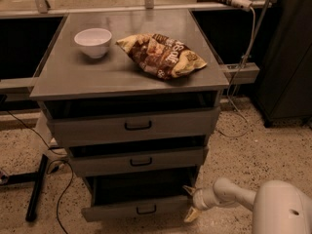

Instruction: Open bottom drawer

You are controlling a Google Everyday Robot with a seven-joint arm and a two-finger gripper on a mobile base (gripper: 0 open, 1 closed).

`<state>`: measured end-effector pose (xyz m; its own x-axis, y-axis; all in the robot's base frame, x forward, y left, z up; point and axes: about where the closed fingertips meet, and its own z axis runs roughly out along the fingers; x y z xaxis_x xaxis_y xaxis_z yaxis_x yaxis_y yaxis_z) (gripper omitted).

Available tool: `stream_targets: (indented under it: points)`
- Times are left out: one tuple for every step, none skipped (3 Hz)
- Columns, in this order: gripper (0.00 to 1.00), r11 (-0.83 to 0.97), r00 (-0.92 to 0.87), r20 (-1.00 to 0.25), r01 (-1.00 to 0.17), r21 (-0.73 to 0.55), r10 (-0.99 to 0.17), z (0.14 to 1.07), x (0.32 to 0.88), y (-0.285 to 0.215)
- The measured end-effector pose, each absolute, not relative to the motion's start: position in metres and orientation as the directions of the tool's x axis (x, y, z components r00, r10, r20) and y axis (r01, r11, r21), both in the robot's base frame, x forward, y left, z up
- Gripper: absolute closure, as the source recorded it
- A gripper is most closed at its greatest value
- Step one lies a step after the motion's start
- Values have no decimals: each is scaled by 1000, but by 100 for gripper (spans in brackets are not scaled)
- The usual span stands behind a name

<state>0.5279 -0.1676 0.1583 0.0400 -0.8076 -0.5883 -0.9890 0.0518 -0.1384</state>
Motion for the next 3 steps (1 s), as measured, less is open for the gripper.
stream_targets:
  points:
    - [42,52,40,-588,-989,-138,-808,162,528,-168]
    - [65,40,55,-611,-989,-141,-790,161,500,-165]
    - [88,40,55,-611,-989,-141,-790,163,501,-164]
